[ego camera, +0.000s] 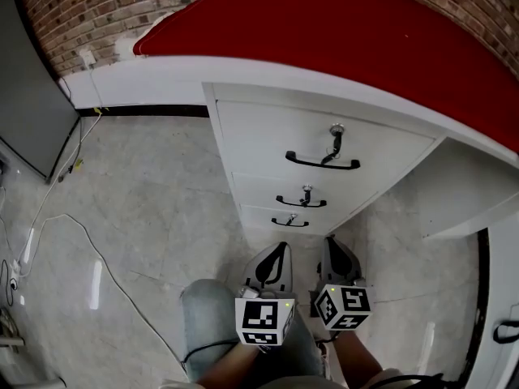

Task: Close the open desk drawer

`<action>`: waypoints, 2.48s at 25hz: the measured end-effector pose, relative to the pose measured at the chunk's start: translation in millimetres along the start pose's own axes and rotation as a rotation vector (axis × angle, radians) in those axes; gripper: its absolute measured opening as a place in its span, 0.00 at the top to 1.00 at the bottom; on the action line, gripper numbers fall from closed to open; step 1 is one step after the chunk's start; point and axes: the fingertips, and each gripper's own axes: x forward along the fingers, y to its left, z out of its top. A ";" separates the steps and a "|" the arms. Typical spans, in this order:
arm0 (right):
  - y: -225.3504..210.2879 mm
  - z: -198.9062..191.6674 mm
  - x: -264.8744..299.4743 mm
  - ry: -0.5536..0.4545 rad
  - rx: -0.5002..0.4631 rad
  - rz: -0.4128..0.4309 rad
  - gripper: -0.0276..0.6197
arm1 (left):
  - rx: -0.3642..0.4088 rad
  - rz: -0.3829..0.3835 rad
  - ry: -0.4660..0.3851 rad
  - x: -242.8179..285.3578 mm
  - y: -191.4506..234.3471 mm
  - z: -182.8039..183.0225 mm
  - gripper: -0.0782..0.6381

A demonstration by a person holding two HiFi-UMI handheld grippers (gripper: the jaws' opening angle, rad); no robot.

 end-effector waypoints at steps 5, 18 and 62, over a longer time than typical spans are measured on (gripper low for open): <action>13.5 31.5 -15.0 0.001 -0.139 -0.026 0.96 | 0.022 0.012 0.051 -10.6 1.4 15.5 0.88; 78.8 297.7 -126.9 0.100 -0.144 0.004 0.96 | 0.033 0.038 0.160 -99.6 -41.1 282.5 0.88; 122.5 631.4 -249.3 -0.126 -0.116 -0.016 0.96 | 0.088 -0.055 -0.061 -169.9 -168.0 623.1 0.88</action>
